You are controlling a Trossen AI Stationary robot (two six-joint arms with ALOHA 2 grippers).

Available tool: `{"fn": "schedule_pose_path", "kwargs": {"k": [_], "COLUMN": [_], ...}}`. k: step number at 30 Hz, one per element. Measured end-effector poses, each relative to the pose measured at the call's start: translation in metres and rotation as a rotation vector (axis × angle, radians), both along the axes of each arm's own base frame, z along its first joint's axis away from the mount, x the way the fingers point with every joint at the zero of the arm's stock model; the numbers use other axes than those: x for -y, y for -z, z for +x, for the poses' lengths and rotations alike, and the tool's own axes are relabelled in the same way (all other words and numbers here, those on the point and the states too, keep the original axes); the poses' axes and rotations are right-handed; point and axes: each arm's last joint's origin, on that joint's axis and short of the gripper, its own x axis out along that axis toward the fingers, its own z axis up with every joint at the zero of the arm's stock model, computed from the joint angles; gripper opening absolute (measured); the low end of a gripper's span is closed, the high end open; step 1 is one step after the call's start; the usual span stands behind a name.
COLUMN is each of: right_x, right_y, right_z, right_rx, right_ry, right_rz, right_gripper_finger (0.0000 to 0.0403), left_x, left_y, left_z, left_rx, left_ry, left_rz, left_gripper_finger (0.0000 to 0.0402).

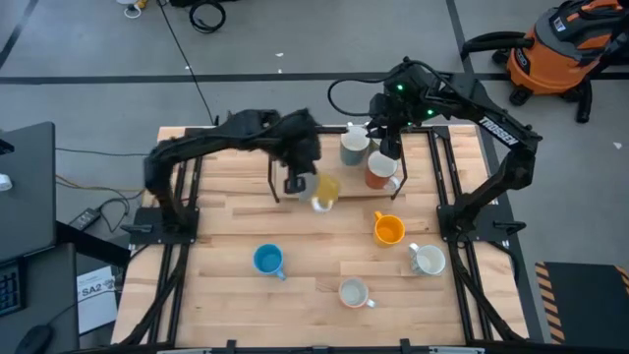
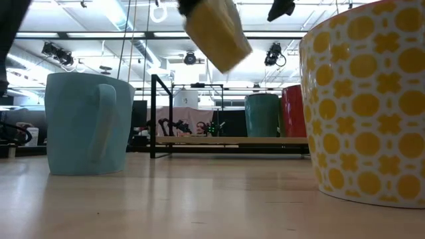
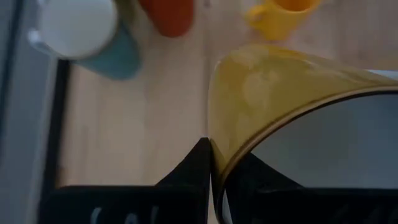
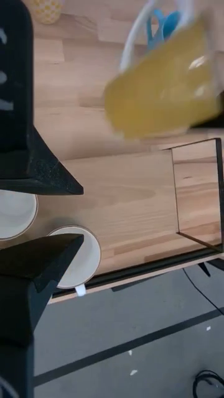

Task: Place coffee mugs
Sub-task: Put the light yellow cup on the shelf aligned with the light blue cup

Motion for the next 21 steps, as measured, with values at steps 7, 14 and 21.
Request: {"fn": "schedule_pose_path", "kwargs": {"k": [7, 14, 21], "right_x": [-0.001, -0.001, -0.001], "right_y": [-0.001, 0.0, 0.001], "right_z": [-0.001, -0.001, -0.003], "right_rx": [0.0, -0.005, -0.02], "right_ry": [0.0, 0.0, 0.002], "right_rz": [0.0, 0.002, 0.007], "right_gripper_finger": [0.0117, 0.0117, 0.0117], "left_x": [-0.034, -0.051, -0.054], "left_y": [0.035, 0.073, 0.09], "left_z": [0.041, 0.063, 0.073], "left_rx": [-0.073, -0.142, -0.152], "left_ry": [-0.025, -0.051, -0.059], "left_rz": [0.079, 0.073, 0.066], "left_gripper_finger": [0.0033, 0.0035, 0.0035]}}
